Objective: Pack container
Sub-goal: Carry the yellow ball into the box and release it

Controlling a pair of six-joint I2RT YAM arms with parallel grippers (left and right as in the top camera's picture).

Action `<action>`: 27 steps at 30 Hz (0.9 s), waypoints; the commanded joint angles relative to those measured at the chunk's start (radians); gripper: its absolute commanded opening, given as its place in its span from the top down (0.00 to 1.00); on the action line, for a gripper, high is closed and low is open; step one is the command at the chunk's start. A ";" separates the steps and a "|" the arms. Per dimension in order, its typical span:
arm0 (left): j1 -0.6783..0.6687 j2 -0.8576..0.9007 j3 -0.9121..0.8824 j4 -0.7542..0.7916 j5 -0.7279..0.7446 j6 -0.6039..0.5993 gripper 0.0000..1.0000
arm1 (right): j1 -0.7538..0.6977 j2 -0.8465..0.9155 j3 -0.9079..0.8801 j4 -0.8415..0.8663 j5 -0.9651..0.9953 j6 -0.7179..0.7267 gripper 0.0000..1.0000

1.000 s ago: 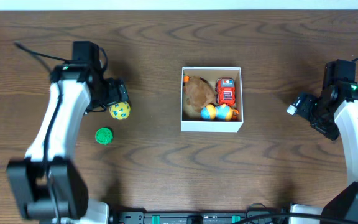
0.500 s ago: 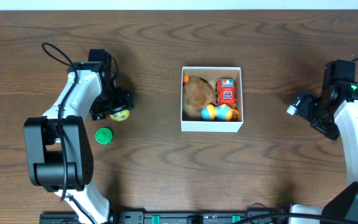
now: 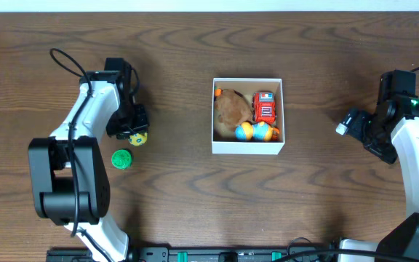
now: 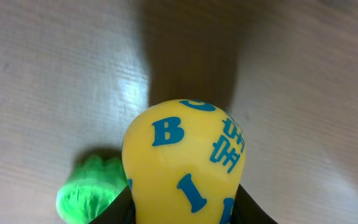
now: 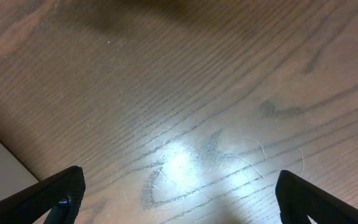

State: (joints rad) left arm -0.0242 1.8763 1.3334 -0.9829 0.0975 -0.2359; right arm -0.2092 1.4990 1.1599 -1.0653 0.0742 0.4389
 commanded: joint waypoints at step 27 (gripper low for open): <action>-0.686 -0.005 0.226 0.054 -0.105 0.161 0.62 | -0.006 0.005 -0.004 -0.004 -0.004 -0.011 0.01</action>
State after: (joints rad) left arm -0.7139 1.8465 1.5616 -0.9237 0.0181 -0.0883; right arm -0.2092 1.4990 1.1591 -1.0660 0.0708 0.4389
